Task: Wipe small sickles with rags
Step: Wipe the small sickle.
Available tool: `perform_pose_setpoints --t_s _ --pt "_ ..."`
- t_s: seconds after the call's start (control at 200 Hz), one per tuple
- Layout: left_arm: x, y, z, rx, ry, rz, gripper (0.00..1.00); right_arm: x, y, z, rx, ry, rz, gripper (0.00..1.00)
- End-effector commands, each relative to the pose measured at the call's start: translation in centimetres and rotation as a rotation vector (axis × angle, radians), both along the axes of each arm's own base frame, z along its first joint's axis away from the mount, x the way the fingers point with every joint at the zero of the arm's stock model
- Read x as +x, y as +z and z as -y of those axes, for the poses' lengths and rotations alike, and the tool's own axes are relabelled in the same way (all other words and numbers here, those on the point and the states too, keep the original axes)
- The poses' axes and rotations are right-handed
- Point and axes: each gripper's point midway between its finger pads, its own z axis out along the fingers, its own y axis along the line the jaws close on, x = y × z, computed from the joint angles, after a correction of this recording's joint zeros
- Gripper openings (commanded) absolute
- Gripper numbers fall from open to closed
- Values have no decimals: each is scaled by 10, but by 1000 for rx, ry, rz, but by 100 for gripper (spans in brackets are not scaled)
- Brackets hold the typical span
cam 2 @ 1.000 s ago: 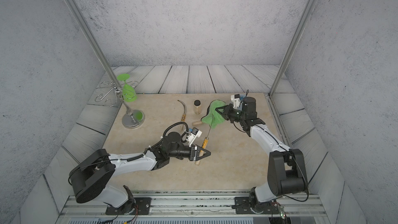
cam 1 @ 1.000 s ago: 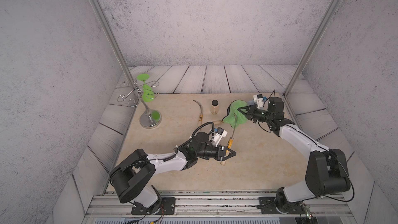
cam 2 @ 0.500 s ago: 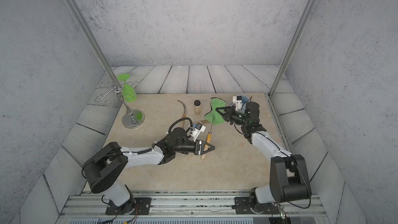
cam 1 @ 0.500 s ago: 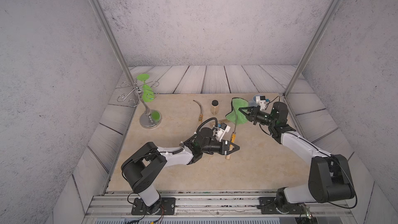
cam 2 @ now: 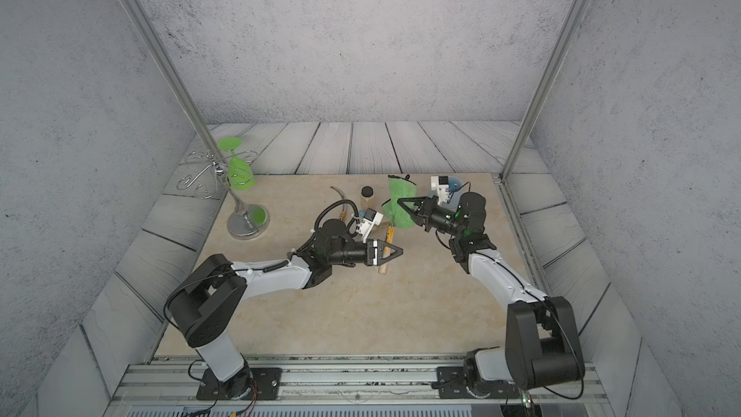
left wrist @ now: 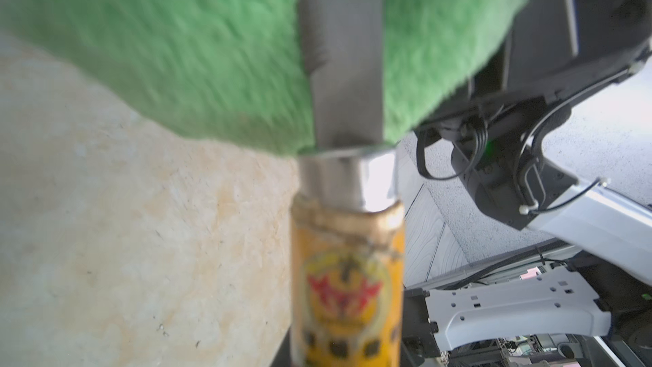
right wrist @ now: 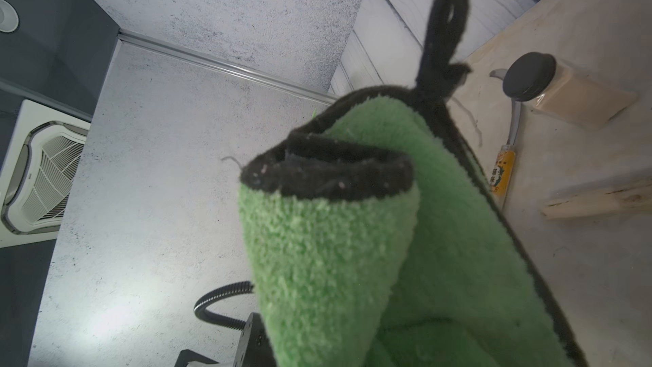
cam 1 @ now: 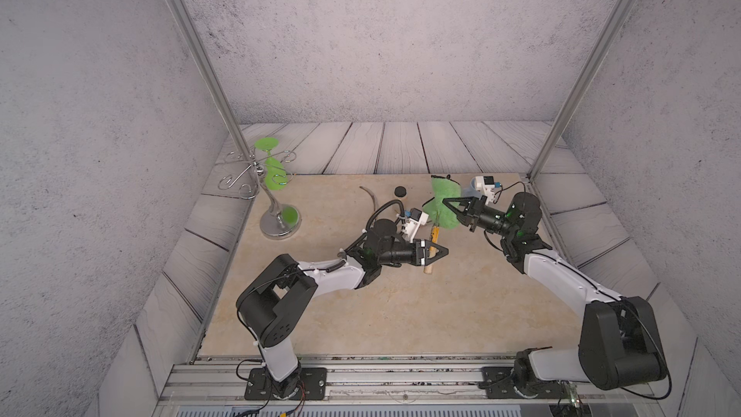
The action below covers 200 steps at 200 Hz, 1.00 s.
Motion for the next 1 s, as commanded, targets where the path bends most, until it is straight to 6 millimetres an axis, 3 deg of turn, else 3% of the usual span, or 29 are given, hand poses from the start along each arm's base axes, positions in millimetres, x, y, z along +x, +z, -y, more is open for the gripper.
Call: perform_pose_setpoints --t_s 0.0,0.135,0.24,0.385,0.555,0.796,0.996 --pt "14 38 -3 -89 -20 81 0 -32 26 -11 23 112 72 7" --pt "33 49 -19 -113 19 81 0 -36 34 -9 8 110 100 7" --pt "32 46 -36 -104 39 78 0 -33 29 1 -64 56 99 7" --pt "14 34 -54 -45 57 87 0 -20 26 24 -115 -40 86 7" --pt "-17 35 -67 -30 59 99 0 2 1 41 -203 -105 12 7" --pt "-78 35 -54 20 -27 157 0 30 -15 36 -165 -84 -35 6" --pt "-90 28 -41 -1 -61 138 0 36 -4 32 -116 -65 -20 6"
